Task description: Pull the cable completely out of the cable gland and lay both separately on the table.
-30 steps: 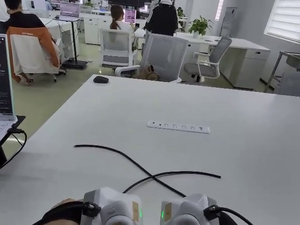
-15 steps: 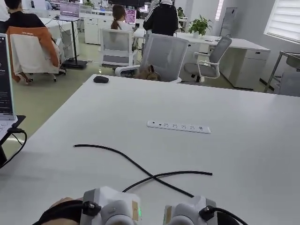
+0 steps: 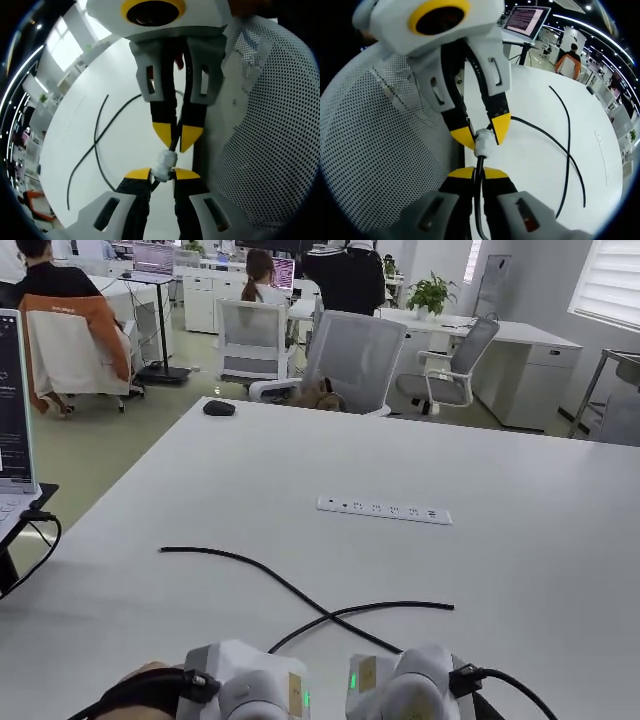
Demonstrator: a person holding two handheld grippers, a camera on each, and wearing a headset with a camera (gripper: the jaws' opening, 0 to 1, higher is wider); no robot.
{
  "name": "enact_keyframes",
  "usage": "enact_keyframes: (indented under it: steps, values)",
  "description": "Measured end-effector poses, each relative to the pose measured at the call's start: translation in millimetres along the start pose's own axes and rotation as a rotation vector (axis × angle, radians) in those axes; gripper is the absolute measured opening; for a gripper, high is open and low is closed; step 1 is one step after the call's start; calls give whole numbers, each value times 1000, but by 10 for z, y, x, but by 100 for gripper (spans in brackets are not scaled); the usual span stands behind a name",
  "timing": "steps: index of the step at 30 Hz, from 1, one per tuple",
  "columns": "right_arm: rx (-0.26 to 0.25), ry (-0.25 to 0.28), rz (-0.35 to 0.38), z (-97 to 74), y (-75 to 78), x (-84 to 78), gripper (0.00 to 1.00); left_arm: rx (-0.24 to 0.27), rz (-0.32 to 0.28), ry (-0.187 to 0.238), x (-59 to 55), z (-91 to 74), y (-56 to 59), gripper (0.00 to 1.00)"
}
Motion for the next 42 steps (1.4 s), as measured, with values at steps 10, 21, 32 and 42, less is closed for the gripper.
enact_keyframes:
  steps: [10,21,32,42]
  values:
    - [-51,-105,-18,53,65,-154,3,3,-20,3,-12,-11,-28,15]
    - [-53,-97,-4,39,77,-151,2,12,-29,7,-10,-32,-41,15]
    - [-17,24,9,-33,53,22,4,6,-26,83,107,-89,-33,15]
    - [-44,35,-44,-68,59,46,2,47,33,63,84,-58,-82,19]
Point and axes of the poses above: the centre of the closed fingertips' face, and the gripper's own axes: z roughly forward along the fingers, y roughly to its right, x roughly out of its top, the point moved 4 cm from there along -z, roughly backward along the fingers, and after that the axes turned 13 degrees about -y, right-handed, at the moved point
